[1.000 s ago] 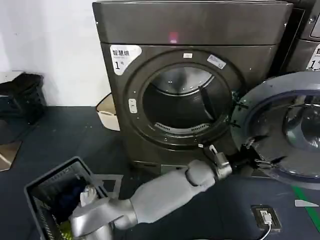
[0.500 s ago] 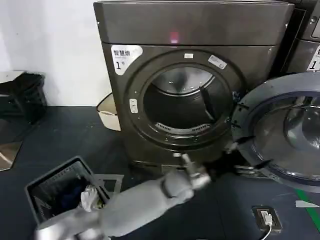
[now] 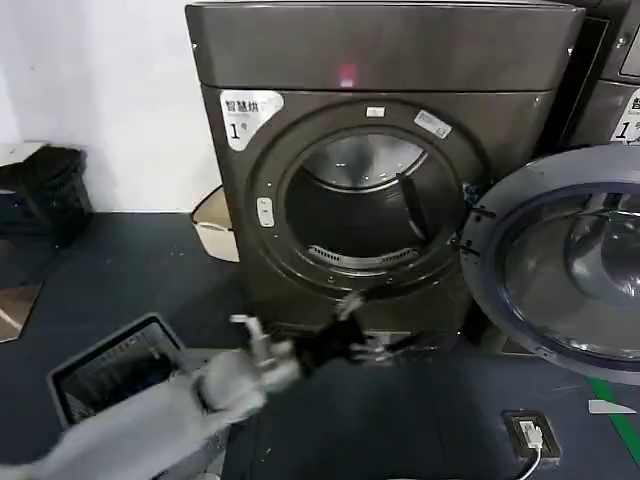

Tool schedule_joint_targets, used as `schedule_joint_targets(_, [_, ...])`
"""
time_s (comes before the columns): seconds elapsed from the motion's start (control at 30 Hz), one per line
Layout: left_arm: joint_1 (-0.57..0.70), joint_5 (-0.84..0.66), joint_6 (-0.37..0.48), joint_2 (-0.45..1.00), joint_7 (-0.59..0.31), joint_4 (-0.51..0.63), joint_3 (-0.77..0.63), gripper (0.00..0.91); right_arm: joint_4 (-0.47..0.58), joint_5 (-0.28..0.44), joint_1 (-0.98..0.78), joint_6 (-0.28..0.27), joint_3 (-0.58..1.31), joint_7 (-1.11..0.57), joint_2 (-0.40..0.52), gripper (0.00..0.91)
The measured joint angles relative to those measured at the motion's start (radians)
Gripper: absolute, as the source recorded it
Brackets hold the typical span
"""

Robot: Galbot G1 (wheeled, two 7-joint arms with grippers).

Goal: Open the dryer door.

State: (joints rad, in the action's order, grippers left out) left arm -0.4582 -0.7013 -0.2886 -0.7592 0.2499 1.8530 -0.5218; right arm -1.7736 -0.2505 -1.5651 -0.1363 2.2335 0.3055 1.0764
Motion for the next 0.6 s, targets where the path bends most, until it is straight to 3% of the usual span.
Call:
schedule_joint_targets(0.27, [-0.134, -0.024, 0.267, 0.247, 0.061, 0.136, 0.176, 0.907, 0.005, 0.053, 0.013, 0.003, 0.002, 0.005, -0.021, 0.907])
schedule_joint_targets(0.6, [-0.348, 0.026, 0.618, 0.456, 0.117, 0.187, 0.455, 0.907, 0.017, 0.094, 0.043, -0.004, -0.01, 0.025, -0.033, 0.907])
